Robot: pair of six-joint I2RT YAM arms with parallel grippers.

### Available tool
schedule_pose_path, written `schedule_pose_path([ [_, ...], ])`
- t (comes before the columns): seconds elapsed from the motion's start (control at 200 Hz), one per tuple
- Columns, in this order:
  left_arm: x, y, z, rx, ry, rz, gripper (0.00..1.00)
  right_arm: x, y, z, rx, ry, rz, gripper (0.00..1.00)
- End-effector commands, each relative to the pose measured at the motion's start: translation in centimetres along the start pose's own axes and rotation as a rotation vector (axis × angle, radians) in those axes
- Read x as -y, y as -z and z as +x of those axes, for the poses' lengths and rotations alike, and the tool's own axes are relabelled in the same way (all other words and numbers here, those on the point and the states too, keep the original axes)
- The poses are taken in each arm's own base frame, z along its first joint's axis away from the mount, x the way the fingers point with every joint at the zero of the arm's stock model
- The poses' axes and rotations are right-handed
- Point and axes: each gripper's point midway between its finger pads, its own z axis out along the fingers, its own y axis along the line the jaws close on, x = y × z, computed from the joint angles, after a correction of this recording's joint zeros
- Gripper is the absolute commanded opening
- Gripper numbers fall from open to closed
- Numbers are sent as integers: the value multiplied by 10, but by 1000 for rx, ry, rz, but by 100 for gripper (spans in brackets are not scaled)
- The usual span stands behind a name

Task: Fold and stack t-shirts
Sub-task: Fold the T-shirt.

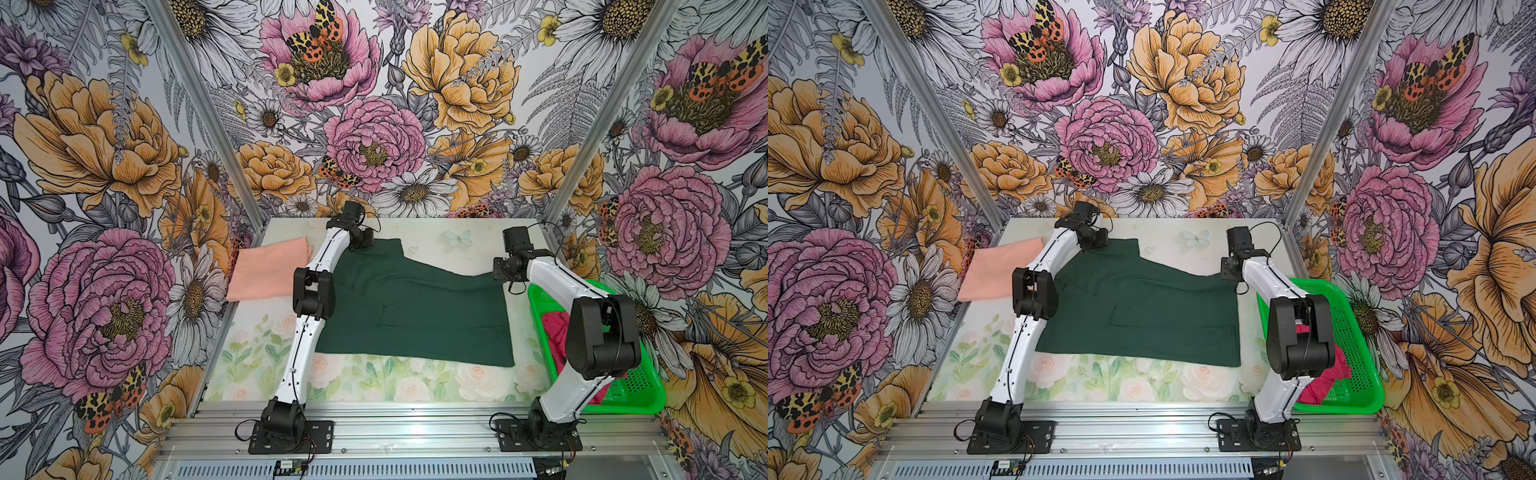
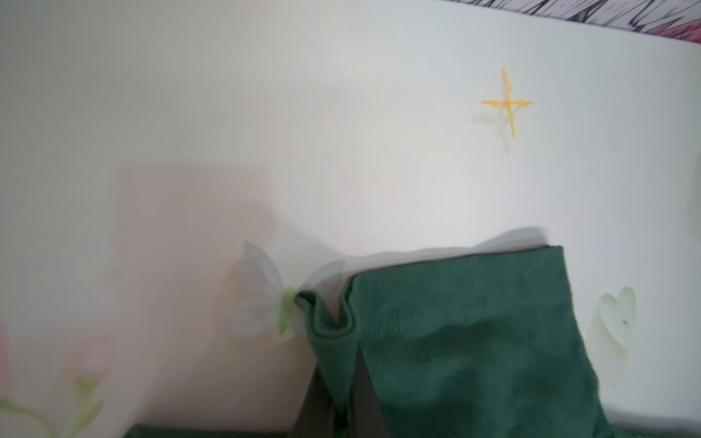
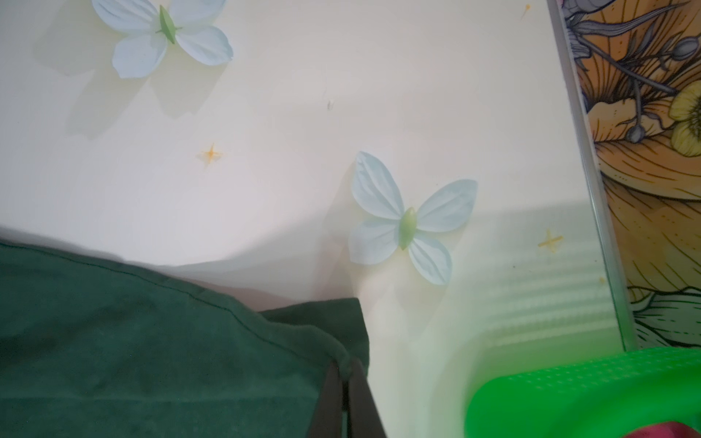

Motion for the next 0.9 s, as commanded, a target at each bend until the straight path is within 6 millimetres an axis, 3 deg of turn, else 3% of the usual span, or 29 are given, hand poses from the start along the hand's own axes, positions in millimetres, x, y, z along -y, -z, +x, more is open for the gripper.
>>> schedule_pose_path([
  [0.0,0,43,-27,87,-77,-124,0,-6,4,-13,28,-7,-16,4],
  [0.2,13,104,-70,232,-99,-134,0,-7,2,-20,36,-5,-17,4],
  [0.355,21,148,-79,273,-104,-128,0,-8,3,-16,31,-5,-23,4],
  [0.49,21,169,-65,246,-109,-137,0,-8,3,-8,17,-5,-24,4],
  [0.715,13,188,-13,147,-114,-179,0,-11,11,12,0,-16,-49,4],
  [0.895,6,200,18,124,-111,-209,0,-14,23,24,2,-25,-69,4],
])
